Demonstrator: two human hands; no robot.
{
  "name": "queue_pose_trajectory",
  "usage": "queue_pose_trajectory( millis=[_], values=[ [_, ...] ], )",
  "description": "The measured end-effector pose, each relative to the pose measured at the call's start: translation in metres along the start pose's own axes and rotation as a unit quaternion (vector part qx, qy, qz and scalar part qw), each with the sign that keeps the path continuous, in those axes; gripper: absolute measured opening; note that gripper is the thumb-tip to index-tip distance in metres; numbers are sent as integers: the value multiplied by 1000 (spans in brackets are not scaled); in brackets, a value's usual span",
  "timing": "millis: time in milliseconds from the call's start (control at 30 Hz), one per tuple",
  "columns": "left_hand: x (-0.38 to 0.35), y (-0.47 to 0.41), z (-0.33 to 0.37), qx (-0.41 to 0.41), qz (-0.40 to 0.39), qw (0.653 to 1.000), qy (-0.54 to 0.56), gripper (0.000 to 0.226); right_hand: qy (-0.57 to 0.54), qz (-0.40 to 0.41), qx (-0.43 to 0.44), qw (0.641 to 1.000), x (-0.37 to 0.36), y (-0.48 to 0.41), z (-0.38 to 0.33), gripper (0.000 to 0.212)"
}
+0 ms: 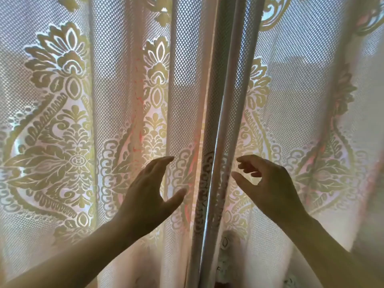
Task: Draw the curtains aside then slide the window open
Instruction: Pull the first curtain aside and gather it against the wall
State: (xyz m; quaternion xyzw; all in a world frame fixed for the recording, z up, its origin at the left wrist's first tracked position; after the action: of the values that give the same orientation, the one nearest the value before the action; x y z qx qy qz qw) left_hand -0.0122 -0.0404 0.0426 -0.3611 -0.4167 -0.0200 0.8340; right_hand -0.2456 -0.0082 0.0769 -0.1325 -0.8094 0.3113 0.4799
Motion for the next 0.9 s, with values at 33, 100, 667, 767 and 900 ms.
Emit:
queue_pose_trajectory(
  millis=[33, 100, 667, 767, 900],
  values=[
    [-3, -1, -3, 9, -2, 1000, 28, 80, -27, 5, -11, 1000, -5, 2, 3, 34],
    [-12, 0, -11, 15, -7, 998, 61, 88, -47, 5, -33, 998, -14, 7, 5, 30],
    [-96, -31, -24, 133, 10, 982, 132, 116, -131, -48, -84, 987, -43, 26, 62, 25],
    [-94, -40, -24, 134, 56, 980, 137, 69, -151, -55, -53, 986, -46, 18, 67, 26],
    [-84, -35, -32, 145, 116, 979, 82, 15, -179, -72, 16, 981, -55, 7, 63, 28]
  ],
)
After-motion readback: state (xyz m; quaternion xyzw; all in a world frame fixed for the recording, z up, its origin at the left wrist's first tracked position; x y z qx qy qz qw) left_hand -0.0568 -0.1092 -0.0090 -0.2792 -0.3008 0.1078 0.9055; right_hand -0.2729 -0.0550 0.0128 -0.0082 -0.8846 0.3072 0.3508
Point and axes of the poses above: each hand's wrist, its own y-axis away from the middle knuckle, its own x-axis out of the back of the hand, z = x × y, the point moved 6 cm from there along -y, towards the middle knuckle, and after that the axes turned 11 degrees about -z, right-handed, at the moved point
